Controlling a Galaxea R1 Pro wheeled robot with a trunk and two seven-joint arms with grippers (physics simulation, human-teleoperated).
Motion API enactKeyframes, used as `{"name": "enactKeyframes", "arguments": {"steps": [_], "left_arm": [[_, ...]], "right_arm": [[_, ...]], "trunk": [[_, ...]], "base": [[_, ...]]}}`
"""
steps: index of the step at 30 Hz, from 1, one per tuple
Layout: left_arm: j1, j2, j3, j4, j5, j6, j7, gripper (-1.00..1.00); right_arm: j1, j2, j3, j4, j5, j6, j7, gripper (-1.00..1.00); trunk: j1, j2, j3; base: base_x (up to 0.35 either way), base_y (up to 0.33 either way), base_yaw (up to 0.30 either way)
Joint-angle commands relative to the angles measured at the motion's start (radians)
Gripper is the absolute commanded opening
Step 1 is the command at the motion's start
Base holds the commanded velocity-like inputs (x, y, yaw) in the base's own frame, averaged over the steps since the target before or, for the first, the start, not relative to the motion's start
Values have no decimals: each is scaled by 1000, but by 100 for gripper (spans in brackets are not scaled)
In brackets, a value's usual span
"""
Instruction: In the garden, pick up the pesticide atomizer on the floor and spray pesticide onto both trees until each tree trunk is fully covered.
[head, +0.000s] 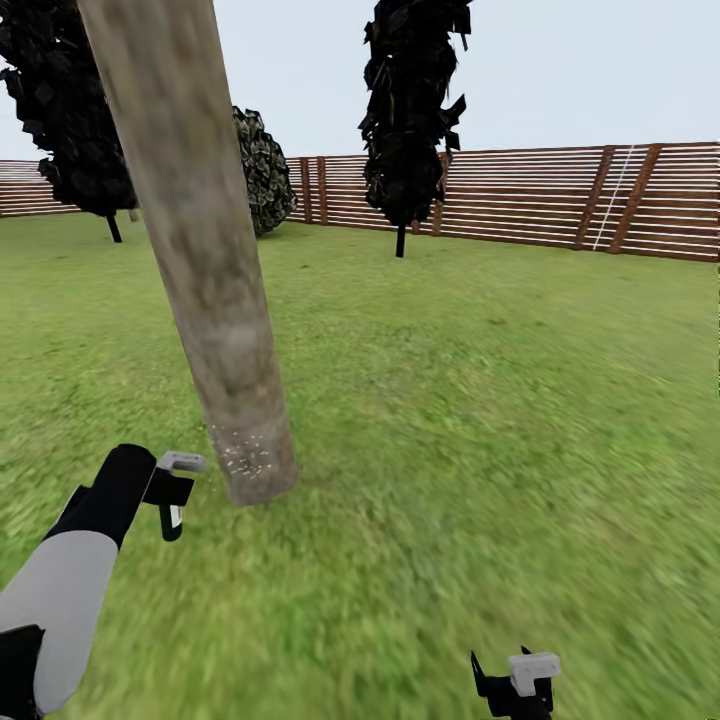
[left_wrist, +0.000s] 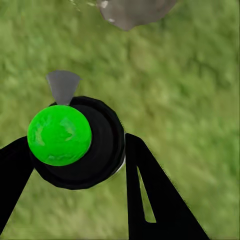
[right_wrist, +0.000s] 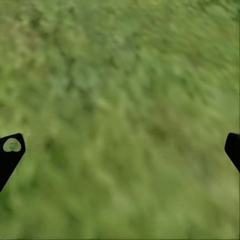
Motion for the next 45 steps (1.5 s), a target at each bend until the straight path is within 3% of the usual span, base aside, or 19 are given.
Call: {"name": "enactKeyframes", "arguments": {"steps": [1,8,13,14,17,18,19,20,22,25,26,27,33,36,38,40,43,45], "left_arm": [[1,0,0,0,0,0,0,-100],[6,-8,1,0,1,-1,-1,-100],[1,-91,-1,0,-6,-1,-3,-100],[0,-96,-2,0,-6,-1,-3,-100],[-3,-88,1,0,-3,-1,-4,-100],[-4,-64,6,0,-3,-1,-5,-100],[-5,-16,9,0,2,0,-18,-100],[-1,-4,4,-1,-3,1,-52,-100],[-1,-9,2,-1,-5,1,-64,-100],[-6,-69,-3,-4,-8,9,-70,-100],[-7,-109,-31,-82,-8,90,-69,-100],[-7,-105,-53,-126,-8,112,-70,-100],[-8,-4,-52,-132,0,115,-75,-100],[-12,-26,-55,-139,-1,115,-75,-100],[-41,-97,-57,-143,-9,116,-74,-100],[-57,-118,-58,-144,-9,116,-74,-100],[-71,-125,-58,-143,-10,116,-74,-100],[-85,-108,-58,-142,-9,116,-74,-100]], "right_arm": [[0,0,0,0,0,0,0,100],[0,0,0,0,0,0,0,100],[0,0,0,0,0,0,0,100],[0,0,0,0,0,0,0,100],[0,0,0,0,0,0,0,100],[0,0,0,0,0,0,0,100],[0,0,0,0,0,0,0,100],[0,0,0,0,0,0,0,100],[0,0,0,0,0,0,0,100],[0,0,0,0,0,0,0,100],[0,0,0,0,0,0,0,100],[0,0,0,0,0,0,0,100],[0,0,0,0,0,0,0,100],[0,0,0,0,0,0,0,100],[0,0,0,0,0,0,0,100],[0,0,0,0,0,0,0,100],[0,0,0,0,0,0,0,100],[0,0,0,0,0,0,0,100]], "trunk": [[0,0,0],[0,0,0],[0,0,0],[0,0,0],[0,0,0],[0,0,0],[0,0,0],[0,0,0],[0,0,0],[0,0,0],[0,0,0],[0,0,0],[0,0,0],[0,0,0],[0,0,0],[0,0,0],[0,0,0],[0,0,0]], "base": [[60,300,-167],[8,166,-173],[0,4,-6],[0,0,0],[0,0,0],[0,0,0],[0,0,0],[0,0,0],[-150,0,0],[-304,0,0],[-43,0,0],[-4,0,0],[0,0,0],[0,0,0],[0,0,0],[0,0,0],[0,0,0],[0,0,0]]}}
